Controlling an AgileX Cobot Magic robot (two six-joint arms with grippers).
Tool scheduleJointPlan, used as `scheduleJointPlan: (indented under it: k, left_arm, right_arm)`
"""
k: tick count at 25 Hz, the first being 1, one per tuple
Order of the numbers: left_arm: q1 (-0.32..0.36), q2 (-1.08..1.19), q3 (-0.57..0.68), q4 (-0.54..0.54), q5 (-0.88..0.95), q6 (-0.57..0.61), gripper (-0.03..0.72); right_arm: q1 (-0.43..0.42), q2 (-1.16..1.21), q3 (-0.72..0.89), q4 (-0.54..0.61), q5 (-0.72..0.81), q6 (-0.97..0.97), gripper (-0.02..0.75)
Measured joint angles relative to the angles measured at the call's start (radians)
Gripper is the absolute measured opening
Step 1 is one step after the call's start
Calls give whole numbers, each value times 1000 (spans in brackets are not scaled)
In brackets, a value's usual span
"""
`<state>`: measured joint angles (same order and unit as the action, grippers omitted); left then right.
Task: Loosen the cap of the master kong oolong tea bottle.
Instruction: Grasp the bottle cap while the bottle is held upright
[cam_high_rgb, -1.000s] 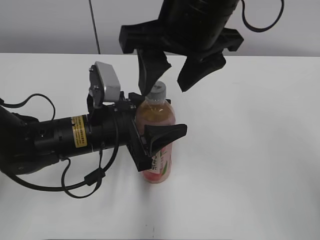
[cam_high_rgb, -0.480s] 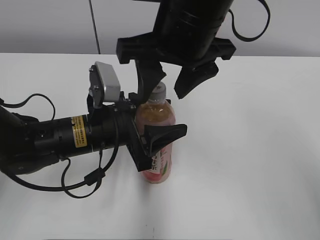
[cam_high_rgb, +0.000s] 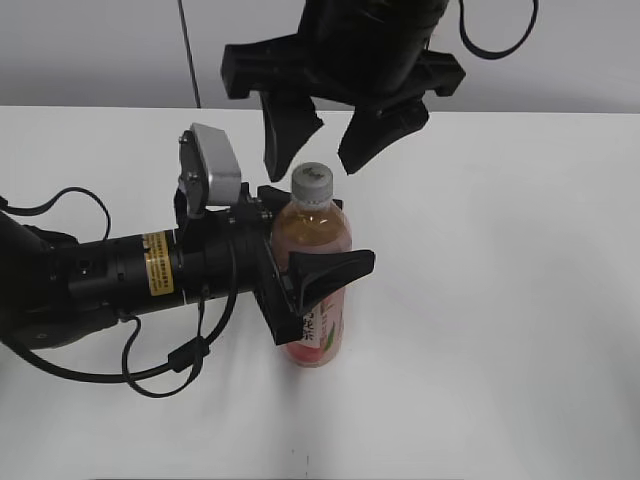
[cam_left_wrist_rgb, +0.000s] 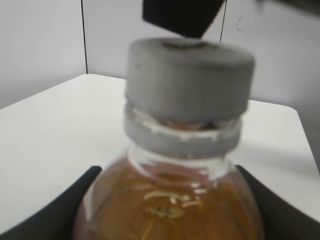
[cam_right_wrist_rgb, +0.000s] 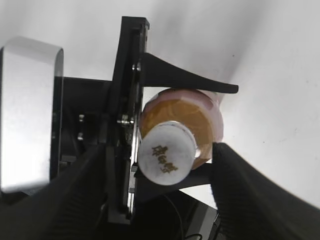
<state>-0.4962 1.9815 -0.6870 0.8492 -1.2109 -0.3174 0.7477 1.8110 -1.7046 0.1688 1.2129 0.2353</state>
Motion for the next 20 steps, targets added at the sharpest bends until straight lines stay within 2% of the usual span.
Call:
scheduleJointPlan:
  k: [10, 13, 17, 20]
  left_arm:
    - [0, 0, 0, 2, 0, 1, 456]
    - [0, 0, 0, 2, 0, 1, 456]
    - [0, 0, 0, 2, 0, 1, 456]
    - [0, 0, 0, 2, 0, 1, 456]
  right_arm:
    - [16, 31, -2, -21, 3, -27, 491]
    - [16, 44, -2, -42, 3, -28, 470]
    - [16, 45, -2, -54, 3, -29, 397]
    - [17, 46, -2, -56, 2, -53, 302]
